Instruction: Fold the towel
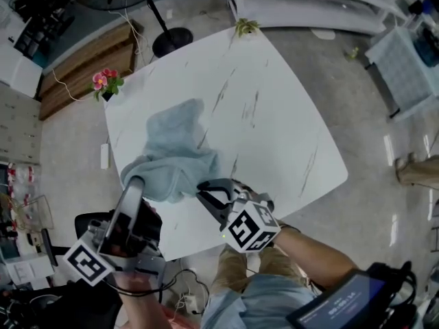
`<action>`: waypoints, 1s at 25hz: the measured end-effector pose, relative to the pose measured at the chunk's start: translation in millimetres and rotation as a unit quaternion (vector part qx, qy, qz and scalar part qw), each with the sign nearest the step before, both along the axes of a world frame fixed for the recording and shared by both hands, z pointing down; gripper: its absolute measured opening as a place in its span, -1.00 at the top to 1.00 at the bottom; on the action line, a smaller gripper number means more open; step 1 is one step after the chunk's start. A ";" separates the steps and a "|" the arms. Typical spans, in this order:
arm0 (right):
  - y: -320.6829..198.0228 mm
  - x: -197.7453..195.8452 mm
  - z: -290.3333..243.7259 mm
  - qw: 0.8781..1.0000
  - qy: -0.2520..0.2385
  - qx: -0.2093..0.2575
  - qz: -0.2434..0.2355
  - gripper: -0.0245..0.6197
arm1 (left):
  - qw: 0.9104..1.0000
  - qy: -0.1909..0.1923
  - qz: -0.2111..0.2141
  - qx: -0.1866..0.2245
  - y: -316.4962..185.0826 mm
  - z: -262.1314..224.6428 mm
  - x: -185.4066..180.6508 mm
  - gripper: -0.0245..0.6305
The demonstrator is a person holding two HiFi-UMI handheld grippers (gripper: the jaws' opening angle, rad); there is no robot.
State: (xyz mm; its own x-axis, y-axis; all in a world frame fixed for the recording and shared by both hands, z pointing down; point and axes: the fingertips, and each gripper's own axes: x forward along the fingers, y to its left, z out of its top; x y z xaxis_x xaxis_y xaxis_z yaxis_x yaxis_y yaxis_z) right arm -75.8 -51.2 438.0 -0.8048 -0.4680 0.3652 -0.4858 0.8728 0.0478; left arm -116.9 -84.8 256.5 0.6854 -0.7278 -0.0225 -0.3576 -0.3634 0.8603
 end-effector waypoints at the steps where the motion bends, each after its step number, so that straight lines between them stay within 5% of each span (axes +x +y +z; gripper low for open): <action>1: 2.6 9.3 -6.1 1.000 0.003 0.005 0.003 0.85 | 1.000 0.004 -0.002 0.001 3.5 -1.9 -0.3 0.85; 14: 68.9 139.3 -68.7 0.989 0.109 0.099 0.020 0.86 | 0.999 0.019 -0.010 -0.028 124.9 14.4 26.1 0.85; 25: 147.7 206.4 -32.3 0.980 0.172 0.100 -0.004 0.86 | 0.993 0.043 0.002 -0.111 244.5 108.7 73.6 0.85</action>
State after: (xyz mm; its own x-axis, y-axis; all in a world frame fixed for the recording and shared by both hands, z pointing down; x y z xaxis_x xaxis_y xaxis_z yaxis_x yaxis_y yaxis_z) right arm 130.6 96.5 405.7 -0.6542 -0.5512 0.5179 -0.4035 0.8335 0.3774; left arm -43.3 159.7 365.2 0.6912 -0.7184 0.0785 -0.2777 -0.1637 0.9466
